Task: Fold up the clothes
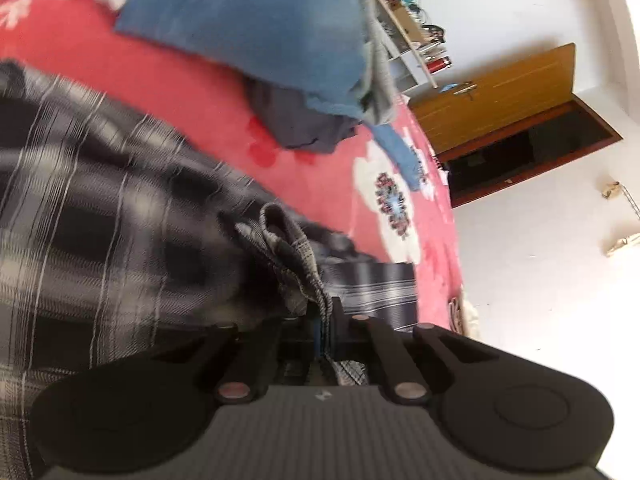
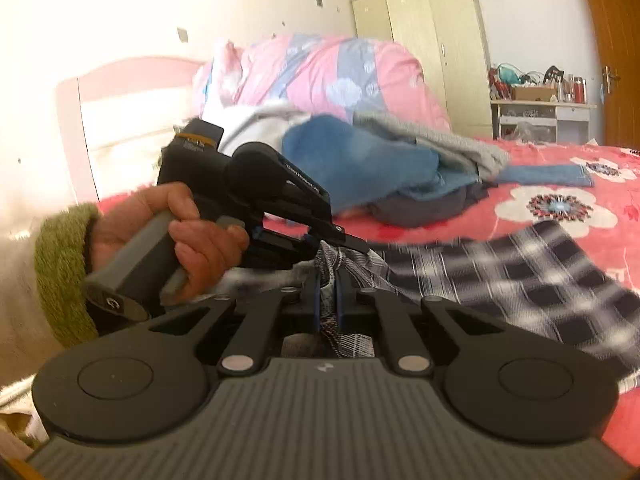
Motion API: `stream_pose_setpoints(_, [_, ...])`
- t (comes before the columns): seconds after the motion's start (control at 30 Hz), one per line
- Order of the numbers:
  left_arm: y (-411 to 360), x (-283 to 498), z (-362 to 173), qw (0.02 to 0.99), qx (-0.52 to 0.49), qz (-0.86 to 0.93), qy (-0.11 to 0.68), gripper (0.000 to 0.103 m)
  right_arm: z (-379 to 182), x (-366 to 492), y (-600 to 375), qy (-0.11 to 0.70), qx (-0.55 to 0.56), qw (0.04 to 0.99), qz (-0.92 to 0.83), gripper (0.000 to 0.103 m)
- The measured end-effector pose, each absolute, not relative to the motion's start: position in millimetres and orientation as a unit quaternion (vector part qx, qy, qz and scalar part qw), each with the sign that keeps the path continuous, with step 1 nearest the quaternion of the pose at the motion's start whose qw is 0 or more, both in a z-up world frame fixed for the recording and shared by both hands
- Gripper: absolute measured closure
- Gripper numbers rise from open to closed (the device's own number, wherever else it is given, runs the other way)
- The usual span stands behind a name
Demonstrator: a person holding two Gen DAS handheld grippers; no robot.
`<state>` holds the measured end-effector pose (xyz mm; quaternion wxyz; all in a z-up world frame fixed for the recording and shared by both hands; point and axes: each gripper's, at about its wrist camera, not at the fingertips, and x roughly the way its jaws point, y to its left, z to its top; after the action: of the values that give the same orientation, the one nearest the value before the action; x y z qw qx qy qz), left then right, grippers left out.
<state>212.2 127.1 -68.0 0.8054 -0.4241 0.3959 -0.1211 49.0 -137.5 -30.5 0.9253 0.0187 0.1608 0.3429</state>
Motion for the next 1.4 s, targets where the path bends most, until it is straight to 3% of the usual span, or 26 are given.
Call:
stream_pose_setpoints(0.3, [153.3, 194.0, -28.3, 0.827, -0.409, -0.127, 0.363, 0.099, 2.6, 45.8, -125.8, 0.135, 0.029, 0.920, 0.366, 0.098])
stream_pose_setpoints(0.67, [257.6, 150.5, 25.1, 0.876, -0.338, -0.089, 0.332, 0.099, 34.6, 37.9, -26.2, 0.101, 0.016, 0.874, 0.475, 0.098])
stream_pose_setpoints(1.0, [324.1, 142.1, 0.3, 0.870, -0.348, -0.066, 0.342, 0.099, 19.2, 40.3, 43.2, 0.128, 0.003, 0.841, 0.526, 0.098])
stream_pose_setpoints(1.4, [341.3, 140.2, -22.6, 0.858, -0.376, -0.062, 0.344, 0.099, 6.5, 46.6, 66.1, 0.156, -0.012, 0.842, 0.516, 0.098])
